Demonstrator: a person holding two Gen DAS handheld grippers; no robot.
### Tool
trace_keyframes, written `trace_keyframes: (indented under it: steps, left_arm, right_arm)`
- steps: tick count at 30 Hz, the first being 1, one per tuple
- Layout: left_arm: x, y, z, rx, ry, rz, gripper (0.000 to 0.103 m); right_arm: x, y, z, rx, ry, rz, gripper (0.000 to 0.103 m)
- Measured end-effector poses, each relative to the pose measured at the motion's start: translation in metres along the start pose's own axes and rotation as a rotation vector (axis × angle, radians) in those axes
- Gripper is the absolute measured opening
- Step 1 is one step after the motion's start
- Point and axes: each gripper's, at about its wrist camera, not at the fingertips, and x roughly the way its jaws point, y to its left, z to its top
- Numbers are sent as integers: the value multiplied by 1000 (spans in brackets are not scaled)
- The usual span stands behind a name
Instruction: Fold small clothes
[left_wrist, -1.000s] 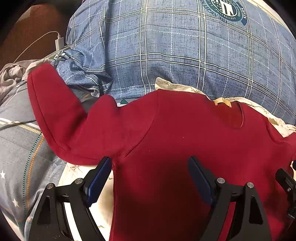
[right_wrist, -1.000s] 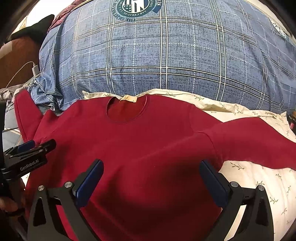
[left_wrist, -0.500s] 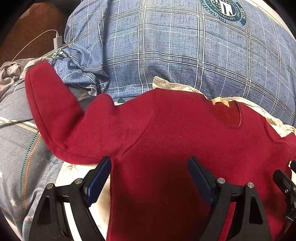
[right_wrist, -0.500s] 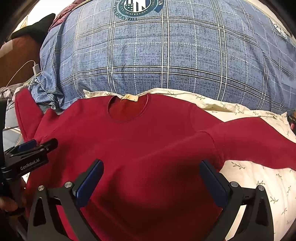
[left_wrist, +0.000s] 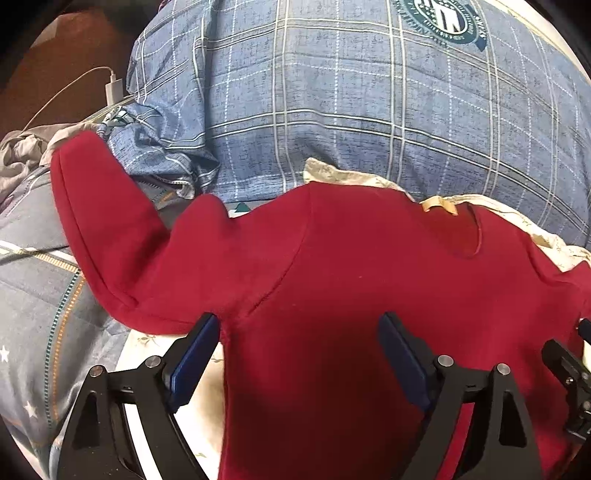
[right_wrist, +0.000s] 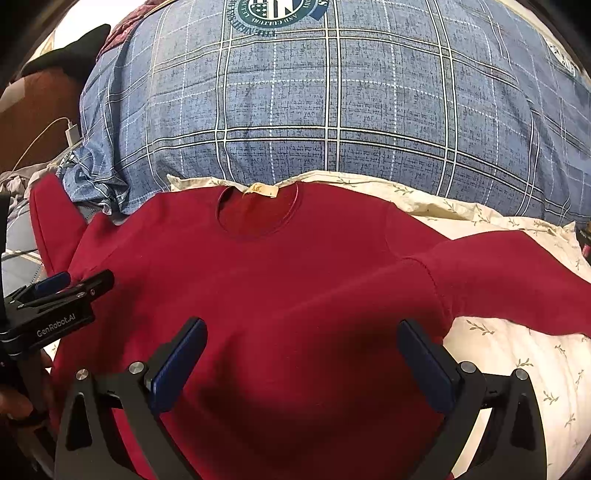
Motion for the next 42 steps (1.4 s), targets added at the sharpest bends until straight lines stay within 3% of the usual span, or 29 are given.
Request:
trace_keyframes:
  steps: [42]
  left_arm:
    - [9,0,1,-6,26,13,88]
  right_arm:
    - [4,5,-4,-31,20,-9,103]
